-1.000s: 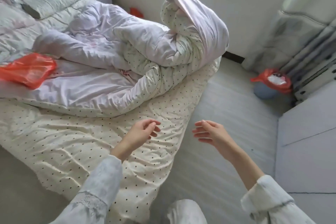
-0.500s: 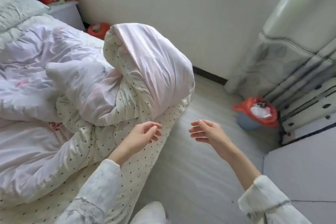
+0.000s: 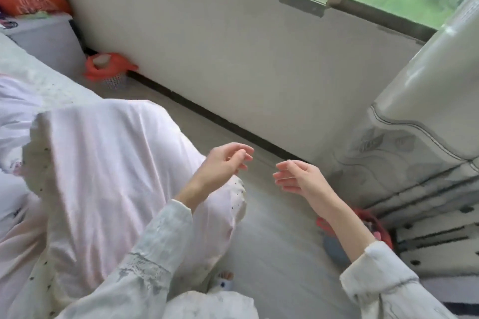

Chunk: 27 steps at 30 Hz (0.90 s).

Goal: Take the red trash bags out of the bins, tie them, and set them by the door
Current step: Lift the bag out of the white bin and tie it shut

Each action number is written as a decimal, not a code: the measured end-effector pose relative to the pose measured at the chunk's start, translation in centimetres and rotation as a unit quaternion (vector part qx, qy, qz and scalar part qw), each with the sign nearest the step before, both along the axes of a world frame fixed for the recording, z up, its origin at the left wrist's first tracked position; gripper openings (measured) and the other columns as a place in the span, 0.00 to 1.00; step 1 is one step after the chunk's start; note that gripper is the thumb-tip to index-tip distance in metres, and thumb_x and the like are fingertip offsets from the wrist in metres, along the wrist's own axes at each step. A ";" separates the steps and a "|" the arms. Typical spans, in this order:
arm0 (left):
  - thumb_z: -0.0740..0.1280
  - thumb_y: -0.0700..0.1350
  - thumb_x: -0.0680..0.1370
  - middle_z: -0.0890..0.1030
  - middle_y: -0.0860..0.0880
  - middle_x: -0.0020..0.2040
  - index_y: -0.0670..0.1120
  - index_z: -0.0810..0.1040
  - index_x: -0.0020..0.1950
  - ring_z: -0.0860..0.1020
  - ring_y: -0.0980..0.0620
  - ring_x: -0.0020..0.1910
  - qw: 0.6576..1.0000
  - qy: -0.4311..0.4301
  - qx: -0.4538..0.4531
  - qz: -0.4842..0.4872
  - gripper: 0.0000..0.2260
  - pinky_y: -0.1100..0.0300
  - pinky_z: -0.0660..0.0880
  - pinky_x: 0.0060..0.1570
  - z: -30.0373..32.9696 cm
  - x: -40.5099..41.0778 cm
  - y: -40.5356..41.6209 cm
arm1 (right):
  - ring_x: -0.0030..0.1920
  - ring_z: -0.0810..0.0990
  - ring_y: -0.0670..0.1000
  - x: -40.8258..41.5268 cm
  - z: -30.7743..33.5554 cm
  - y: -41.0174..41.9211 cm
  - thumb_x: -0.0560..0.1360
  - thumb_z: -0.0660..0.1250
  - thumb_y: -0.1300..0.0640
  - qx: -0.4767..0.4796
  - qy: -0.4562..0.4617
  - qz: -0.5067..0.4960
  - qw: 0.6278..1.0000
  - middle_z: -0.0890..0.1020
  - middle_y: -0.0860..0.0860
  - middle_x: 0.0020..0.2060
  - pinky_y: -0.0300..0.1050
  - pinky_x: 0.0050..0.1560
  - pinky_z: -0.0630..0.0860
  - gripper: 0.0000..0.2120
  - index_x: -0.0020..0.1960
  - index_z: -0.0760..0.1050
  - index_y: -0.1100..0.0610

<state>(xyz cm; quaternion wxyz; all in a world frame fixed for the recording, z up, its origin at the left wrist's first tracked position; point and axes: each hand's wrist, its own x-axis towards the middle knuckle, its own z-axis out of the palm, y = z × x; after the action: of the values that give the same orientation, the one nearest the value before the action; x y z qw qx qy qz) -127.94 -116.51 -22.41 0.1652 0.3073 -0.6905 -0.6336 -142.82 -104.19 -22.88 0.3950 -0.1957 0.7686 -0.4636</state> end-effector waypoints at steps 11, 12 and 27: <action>0.56 0.42 0.80 0.81 0.50 0.46 0.49 0.78 0.51 0.79 0.55 0.42 0.992 -0.050 0.049 0.107 0.10 0.63 0.75 0.48 -2.1 -17.4 -17.1 | 0.42 0.82 0.51 -21.9 -1.9 -20.0 0.79 0.55 0.56 0.036 -0.032 0.095 0.994 0.83 0.52 0.40 0.42 0.46 0.78 0.13 0.52 0.78 0.58; 0.56 0.42 0.80 0.81 0.49 0.46 0.49 0.78 0.51 0.79 0.54 0.42 0.989 -0.054 0.055 0.128 0.10 0.62 0.75 0.48 -2.7 -18.6 -18.7 | 0.42 0.82 0.50 -23.6 -2.3 -22.3 0.79 0.55 0.56 0.041 -0.035 0.117 0.992 0.83 0.52 0.41 0.42 0.47 0.78 0.13 0.52 0.78 0.58; 0.54 0.39 0.81 0.79 0.43 0.49 0.40 0.75 0.57 0.77 0.54 0.40 0.916 -0.086 0.099 0.378 0.12 0.68 0.72 0.39 -3.5 -33.0 -42.0 | 0.38 0.83 0.46 -40.9 -2.9 -56.1 0.78 0.58 0.55 0.047 -0.069 0.342 0.936 0.84 0.49 0.37 0.39 0.43 0.78 0.11 0.48 0.78 0.56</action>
<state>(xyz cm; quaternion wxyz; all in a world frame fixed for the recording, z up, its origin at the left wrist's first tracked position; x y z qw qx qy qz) -160.95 -158.56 -25.89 0.3010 0.6138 -0.4682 -0.5598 -183.69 -160.34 -25.80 0.5903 -0.3954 0.6471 -0.2765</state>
